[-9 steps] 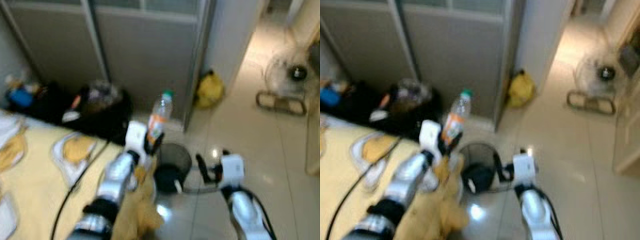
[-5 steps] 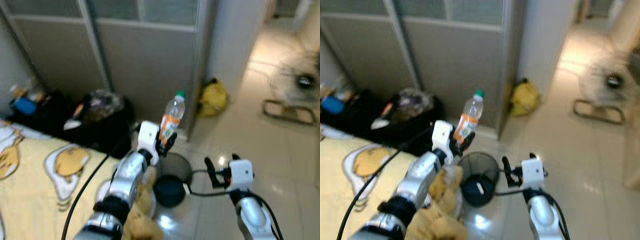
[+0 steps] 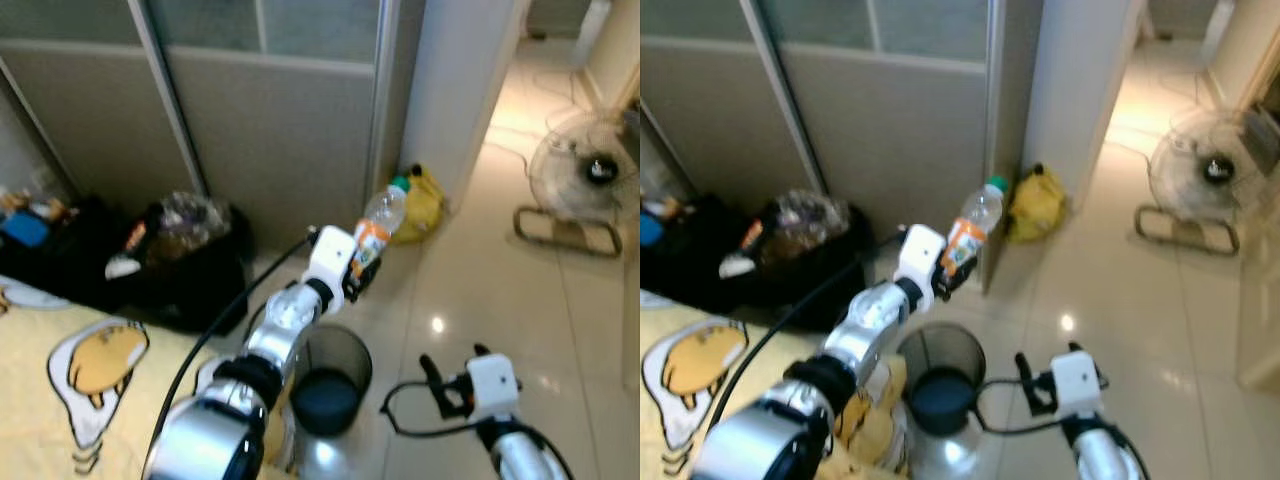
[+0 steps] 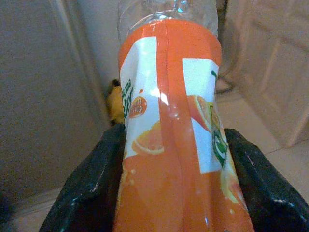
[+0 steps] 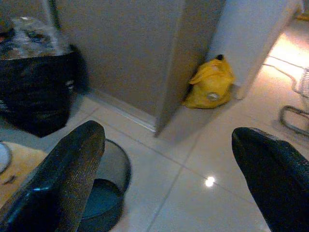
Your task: Clean up the room
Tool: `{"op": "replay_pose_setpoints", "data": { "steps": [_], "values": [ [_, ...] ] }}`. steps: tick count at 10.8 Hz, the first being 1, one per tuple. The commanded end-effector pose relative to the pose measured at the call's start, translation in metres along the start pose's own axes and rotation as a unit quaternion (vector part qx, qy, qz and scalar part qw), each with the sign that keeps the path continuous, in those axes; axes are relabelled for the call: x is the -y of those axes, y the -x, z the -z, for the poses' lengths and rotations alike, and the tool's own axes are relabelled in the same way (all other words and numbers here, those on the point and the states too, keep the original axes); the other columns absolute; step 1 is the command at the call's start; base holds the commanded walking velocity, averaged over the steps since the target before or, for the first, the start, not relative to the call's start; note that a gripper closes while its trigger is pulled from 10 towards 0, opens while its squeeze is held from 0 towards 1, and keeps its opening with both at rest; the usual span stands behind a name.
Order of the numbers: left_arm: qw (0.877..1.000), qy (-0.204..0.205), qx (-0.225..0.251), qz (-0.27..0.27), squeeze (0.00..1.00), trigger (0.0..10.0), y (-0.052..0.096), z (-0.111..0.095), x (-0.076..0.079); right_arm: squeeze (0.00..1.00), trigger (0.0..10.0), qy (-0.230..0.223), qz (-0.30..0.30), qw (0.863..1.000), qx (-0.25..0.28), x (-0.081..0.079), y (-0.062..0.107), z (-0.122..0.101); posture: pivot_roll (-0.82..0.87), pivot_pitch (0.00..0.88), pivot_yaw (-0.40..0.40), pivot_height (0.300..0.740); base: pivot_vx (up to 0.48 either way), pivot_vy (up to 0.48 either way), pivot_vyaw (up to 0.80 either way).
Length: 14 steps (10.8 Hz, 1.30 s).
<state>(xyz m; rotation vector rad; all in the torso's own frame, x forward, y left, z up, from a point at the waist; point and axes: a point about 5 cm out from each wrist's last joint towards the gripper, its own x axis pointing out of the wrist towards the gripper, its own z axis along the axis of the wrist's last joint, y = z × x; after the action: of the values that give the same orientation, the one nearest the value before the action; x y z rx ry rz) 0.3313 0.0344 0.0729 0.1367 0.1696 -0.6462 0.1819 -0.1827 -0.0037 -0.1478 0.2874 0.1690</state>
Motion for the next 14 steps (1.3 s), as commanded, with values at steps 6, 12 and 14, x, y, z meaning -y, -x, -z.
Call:
{"op": "replay_pose_setpoints", "data": {
  "steps": [6, 12, 14],
  "values": [
    [0.987, -0.001, -0.154, -0.05, 0.0, 10.0, 0.01, 0.037, -0.017, 0.0, 10.0, -0.007, -0.019, 0.999, 0.028, -0.014, 0.023, -0.013, -0.2, 0.012, 0.08, 0.74, 0.0, 0.0, 0.0],
    [0.995, 0.02, 0.031, -0.097, 0.0, 10.0, 0.081, 0.043, -0.057, 0.0, 10.0, 0.0, -0.069, 0.997, 0.039, -0.018, -0.011, -0.028, -0.01, 0.0, 0.008, 0.74, 0.0, -0.16, 0.0],
    [0.994, 0.053, 0.015, -0.092, 0.0, 10.0, 0.086, 0.052, -0.042, 0.0, 10.0, 0.007, -0.062, 0.997, 0.038, -0.014, -0.021, -0.031, -0.01, 0.0, 0.011, 0.74, 0.0, -0.48, 0.0]
  ]
}}
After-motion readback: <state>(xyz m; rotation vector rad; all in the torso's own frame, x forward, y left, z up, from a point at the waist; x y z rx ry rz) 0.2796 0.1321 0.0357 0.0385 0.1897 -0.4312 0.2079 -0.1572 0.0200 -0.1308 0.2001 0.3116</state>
